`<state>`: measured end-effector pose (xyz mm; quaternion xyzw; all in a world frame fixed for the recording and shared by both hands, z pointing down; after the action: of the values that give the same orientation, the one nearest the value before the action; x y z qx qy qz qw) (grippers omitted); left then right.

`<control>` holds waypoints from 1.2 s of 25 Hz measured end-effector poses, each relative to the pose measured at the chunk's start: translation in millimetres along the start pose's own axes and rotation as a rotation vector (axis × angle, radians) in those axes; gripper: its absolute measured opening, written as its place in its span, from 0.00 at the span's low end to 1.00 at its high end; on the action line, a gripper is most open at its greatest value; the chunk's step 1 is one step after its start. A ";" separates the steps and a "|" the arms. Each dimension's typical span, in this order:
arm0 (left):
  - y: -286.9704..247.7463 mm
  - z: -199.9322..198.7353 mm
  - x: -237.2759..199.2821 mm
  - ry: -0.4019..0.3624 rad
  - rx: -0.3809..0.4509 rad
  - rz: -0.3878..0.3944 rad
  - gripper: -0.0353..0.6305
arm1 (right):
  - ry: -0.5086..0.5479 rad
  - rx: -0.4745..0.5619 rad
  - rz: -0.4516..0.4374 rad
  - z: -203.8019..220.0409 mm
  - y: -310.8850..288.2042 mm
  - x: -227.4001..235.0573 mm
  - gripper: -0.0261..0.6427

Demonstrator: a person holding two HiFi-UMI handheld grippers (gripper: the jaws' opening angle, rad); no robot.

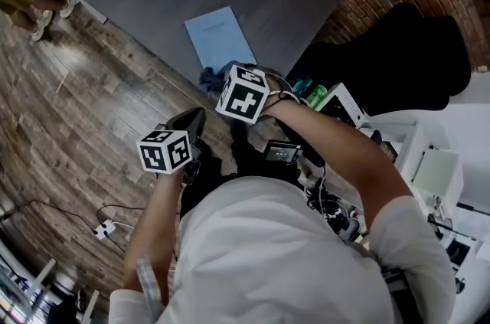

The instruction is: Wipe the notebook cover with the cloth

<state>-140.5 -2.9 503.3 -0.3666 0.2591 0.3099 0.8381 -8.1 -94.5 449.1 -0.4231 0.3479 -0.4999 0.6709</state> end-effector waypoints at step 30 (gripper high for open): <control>123.6 -47.0 78.7 -0.092 0.384 0.119 0.06 | -0.465 0.465 0.195 68.3 136.6 -55.5 0.21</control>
<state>-184.9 53.1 367.0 -0.1697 0.2959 0.3204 0.8837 89.8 -6.5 353.7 -0.3262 0.1013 -0.3897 0.8552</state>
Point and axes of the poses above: the fingertips, and each gripper's own axes: y backward along the fingers, x to its right, z out of its underside, the point moved 10 cm from there along y, backward along the fingers, and after that the axes turned 3 degrees about x, right-handed, at the moved point
